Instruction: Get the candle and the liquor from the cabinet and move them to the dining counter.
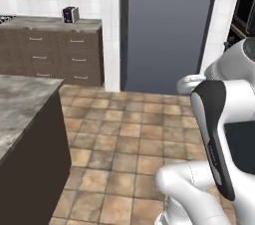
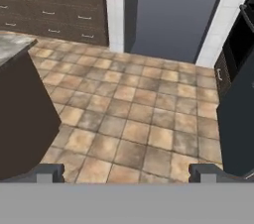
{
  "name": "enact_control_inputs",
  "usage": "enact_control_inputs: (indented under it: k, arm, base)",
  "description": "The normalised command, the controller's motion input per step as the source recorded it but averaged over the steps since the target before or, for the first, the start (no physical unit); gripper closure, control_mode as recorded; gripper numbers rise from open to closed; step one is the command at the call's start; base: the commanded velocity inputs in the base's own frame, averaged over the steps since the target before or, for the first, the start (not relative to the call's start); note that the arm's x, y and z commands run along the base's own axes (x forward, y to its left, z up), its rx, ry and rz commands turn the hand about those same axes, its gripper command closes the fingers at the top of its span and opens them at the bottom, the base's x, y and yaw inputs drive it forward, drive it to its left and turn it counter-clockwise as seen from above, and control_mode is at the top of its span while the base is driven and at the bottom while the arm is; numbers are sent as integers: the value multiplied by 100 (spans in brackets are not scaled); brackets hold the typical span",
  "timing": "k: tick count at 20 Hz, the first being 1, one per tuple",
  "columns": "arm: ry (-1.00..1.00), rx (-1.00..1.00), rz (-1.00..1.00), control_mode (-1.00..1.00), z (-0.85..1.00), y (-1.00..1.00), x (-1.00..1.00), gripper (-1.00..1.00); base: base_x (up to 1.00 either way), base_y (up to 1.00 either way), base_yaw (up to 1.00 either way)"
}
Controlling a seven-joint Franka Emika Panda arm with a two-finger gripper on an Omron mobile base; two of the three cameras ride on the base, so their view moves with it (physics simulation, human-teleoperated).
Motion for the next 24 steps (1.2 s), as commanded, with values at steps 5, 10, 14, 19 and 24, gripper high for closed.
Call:
enact_control_inputs:
  k: [5,10,14,19,24]
  arm:
    - [0,0,0,100,0,0,0,-100]
    - [0,0,0,100,0,0,0,-100]
    - [0,0,0,100,0,0,0,-100]
    - [0,0,0,100,0,0,0,-100]
    - [0,0,0,100,0,0,0,-100]
  base:
    - [100,-21,0]
    - [100,-17,0]
    - [100,-40,0]
    - [94,-46,29]
    - [73,-14,74]
